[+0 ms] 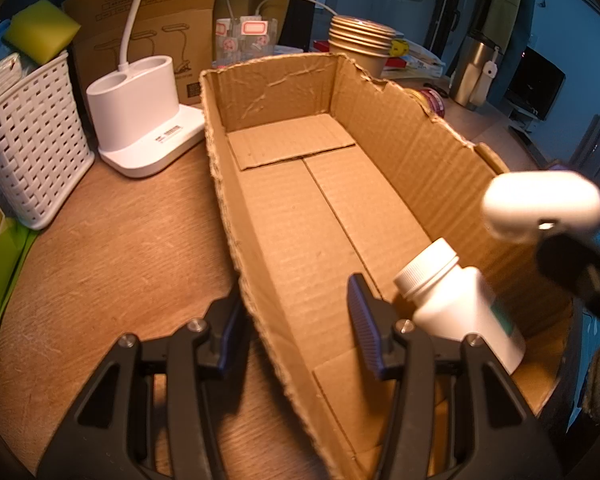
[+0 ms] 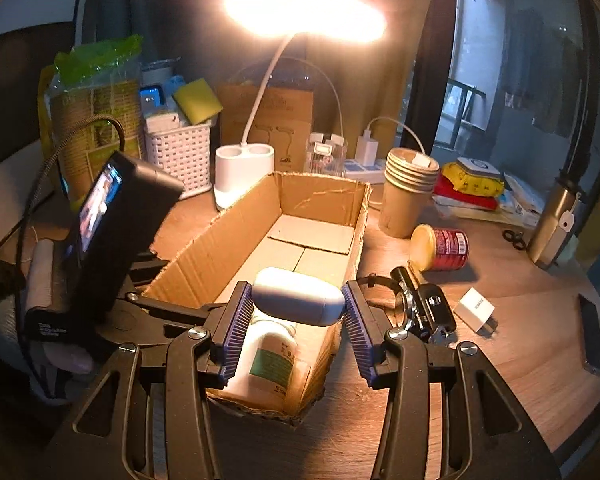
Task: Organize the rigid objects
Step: 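Carry the earbud case into the box beside the bottle and release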
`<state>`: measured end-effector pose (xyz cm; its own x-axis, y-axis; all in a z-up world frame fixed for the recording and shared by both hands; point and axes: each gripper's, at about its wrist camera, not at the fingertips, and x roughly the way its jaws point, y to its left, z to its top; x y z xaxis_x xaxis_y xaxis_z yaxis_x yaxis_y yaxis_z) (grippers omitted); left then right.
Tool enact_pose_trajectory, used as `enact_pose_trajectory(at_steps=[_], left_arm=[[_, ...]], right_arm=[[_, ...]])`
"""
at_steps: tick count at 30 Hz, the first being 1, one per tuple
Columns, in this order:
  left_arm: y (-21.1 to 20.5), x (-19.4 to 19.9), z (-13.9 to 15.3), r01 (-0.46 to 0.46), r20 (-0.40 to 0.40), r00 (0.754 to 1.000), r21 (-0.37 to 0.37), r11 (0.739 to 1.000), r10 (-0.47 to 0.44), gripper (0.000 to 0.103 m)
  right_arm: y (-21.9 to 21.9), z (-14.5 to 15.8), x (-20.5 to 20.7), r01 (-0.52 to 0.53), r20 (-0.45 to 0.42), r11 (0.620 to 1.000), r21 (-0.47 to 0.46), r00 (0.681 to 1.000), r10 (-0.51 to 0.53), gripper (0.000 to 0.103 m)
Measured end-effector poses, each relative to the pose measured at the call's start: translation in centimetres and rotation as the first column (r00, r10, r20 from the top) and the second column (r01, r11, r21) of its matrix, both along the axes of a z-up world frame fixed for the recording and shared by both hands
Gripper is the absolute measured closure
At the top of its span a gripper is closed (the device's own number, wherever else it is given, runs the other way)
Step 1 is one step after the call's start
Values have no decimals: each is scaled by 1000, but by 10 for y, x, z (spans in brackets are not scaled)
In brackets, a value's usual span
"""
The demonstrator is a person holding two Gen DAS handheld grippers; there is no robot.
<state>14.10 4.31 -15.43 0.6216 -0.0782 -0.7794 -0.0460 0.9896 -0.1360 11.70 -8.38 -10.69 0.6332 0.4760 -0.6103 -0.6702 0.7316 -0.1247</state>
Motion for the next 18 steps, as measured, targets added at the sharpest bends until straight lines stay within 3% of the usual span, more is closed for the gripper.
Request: enact_pose_trajectory(at_steps=[18], left_arm=[[-2, 0, 0, 0, 0, 1000, -3, 1000, 0, 52]], right_arm=[[9, -14, 1, 23, 8, 997, -73, 1000, -23, 54]])
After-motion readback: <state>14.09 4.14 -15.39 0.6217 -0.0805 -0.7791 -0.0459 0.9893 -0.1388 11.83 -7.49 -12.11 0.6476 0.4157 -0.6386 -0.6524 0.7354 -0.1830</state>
